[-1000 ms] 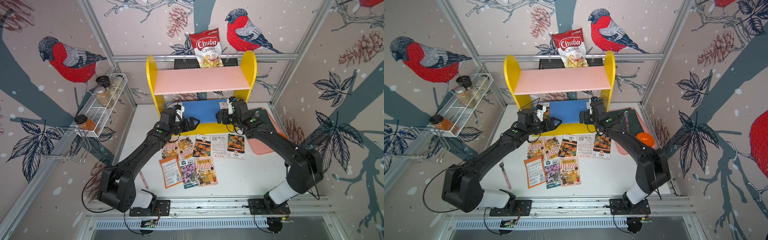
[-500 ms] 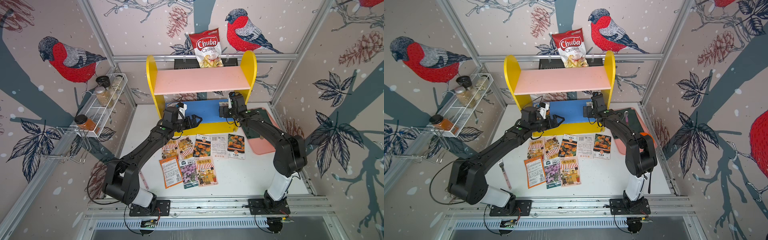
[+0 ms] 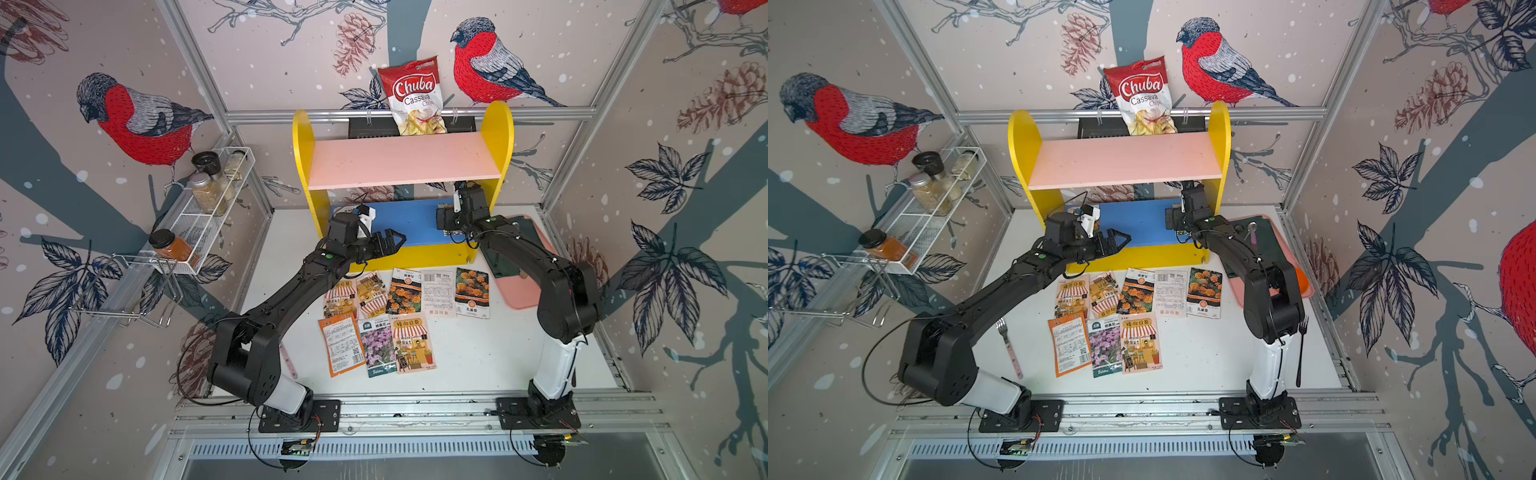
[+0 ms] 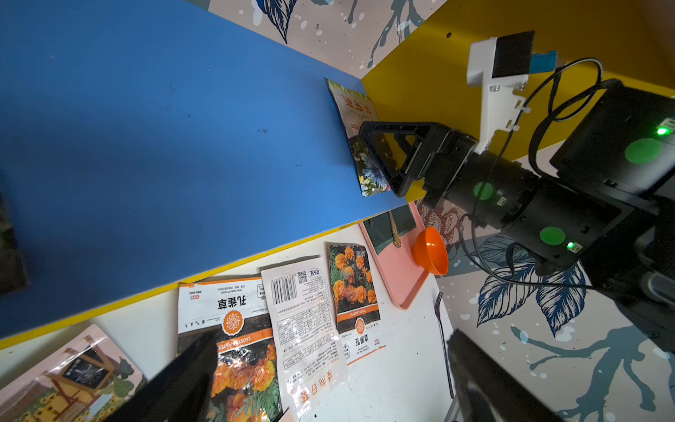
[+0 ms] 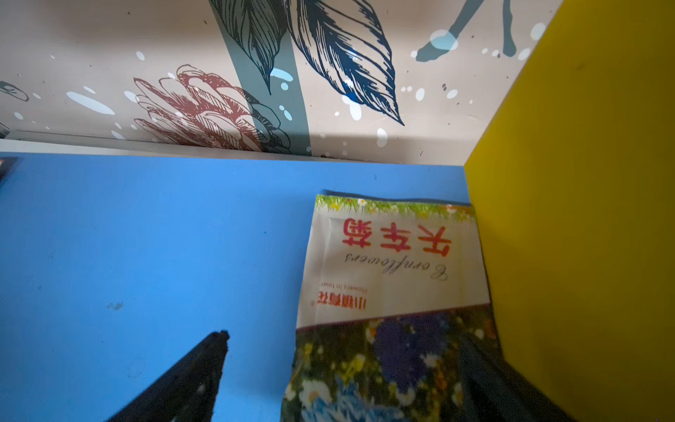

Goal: Take the seed bag off the shelf
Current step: Pick up the seed packet from the shelf.

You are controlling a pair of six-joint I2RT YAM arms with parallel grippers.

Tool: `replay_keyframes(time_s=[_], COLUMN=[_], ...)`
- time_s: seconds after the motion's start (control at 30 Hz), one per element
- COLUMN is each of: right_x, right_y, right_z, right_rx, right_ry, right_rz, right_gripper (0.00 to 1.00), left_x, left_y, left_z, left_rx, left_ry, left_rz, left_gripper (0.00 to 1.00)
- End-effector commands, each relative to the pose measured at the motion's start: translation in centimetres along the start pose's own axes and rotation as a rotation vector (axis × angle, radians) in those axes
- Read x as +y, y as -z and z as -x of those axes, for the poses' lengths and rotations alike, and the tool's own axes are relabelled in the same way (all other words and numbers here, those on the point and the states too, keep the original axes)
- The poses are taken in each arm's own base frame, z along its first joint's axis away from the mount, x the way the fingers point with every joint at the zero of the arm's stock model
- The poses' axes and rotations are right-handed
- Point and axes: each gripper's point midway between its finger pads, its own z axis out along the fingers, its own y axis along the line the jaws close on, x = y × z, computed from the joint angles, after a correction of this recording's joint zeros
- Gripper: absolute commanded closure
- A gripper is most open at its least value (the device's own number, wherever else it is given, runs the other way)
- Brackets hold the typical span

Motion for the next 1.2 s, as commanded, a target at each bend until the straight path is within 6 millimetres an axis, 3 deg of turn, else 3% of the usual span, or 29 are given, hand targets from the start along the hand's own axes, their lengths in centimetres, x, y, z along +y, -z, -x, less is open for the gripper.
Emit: replay_keyframes(time_s=[0.0,0.43,0.7,1.17], right_x=[-1.8,-1.0,1.7,6.9], right_y=[-0.5,-2.1,-1.4,1.4], right_z=[-0.3,-4.3,-6.4,-5.5], right_rx=[0.030,0.168,0.187,0.125], right_ry=[-0.003,-0.013,0.030,0.054], right_rz=[-0.060,-0.048,0.001,0.093], right_gripper=[0.00,0.00,0.00,0.00], left_x=[-0.6,-0.7,-0.7,-0.7], left_y=[-0.1,-0.1,0.0,0.0], left_z=[1.0,1.5,1.6,1.6], left_rx=[-0.031,-0.034,-0.036,-0.039], left_ry=[-0.045,-0.050,-0.052,-0.047], left_rz=[-0.018,-0.005,-0.002,0.002], left_gripper=[0.02,0.02,0.02,0.02])
